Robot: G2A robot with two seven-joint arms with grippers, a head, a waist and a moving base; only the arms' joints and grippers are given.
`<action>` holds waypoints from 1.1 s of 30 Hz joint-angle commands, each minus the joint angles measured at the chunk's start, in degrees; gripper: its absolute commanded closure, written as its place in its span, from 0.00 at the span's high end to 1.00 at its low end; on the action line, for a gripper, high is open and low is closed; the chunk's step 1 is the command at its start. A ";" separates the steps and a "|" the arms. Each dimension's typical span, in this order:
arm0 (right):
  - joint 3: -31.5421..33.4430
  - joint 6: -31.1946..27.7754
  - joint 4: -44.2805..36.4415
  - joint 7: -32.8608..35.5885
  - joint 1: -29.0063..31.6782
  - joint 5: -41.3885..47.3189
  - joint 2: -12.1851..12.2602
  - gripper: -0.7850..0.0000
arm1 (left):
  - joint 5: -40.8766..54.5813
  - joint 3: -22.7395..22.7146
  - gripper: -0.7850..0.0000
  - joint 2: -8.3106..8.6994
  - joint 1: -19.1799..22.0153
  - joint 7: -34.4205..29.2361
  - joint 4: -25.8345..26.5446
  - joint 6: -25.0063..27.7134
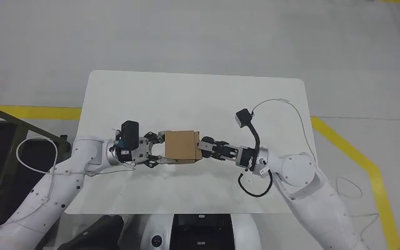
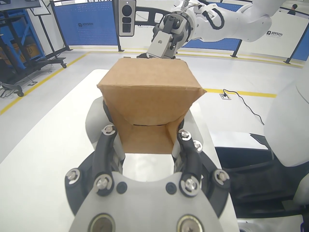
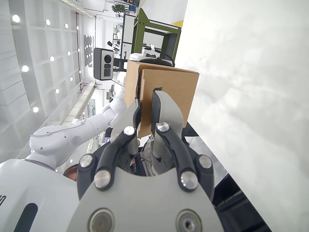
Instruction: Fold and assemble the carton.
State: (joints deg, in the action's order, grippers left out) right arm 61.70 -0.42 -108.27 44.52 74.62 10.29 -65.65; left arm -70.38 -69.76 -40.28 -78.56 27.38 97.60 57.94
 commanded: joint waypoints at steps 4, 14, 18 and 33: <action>0.09 -0.03 0.48 -0.49 -0.08 0.51 -0.02 0.05 | -0.38 -0.45 0.38 -0.20 -0.43 0.33 0.08 0.06; -0.39 -0.07 -0.04 -1.16 0.45 0.90 -0.06 0.06 | -0.64 -0.93 0.37 -0.49 -0.95 0.48 0.31 0.06; -1.41 0.03 -0.31 -1.37 0.33 0.46 -0.18 0.07 | -0.60 -1.01 0.37 -0.59 -1.01 0.31 0.39 0.06; -2.64 -0.31 -0.61 -2.47 -0.04 -0.08 -0.41 0.33 | -0.36 -1.26 0.37 -0.90 -1.09 -0.29 0.37 0.06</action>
State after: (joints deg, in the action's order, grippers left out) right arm 58.75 -0.61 -108.86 42.24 74.43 10.13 -66.11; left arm -70.74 -71.00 -41.17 -79.64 27.12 97.97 58.00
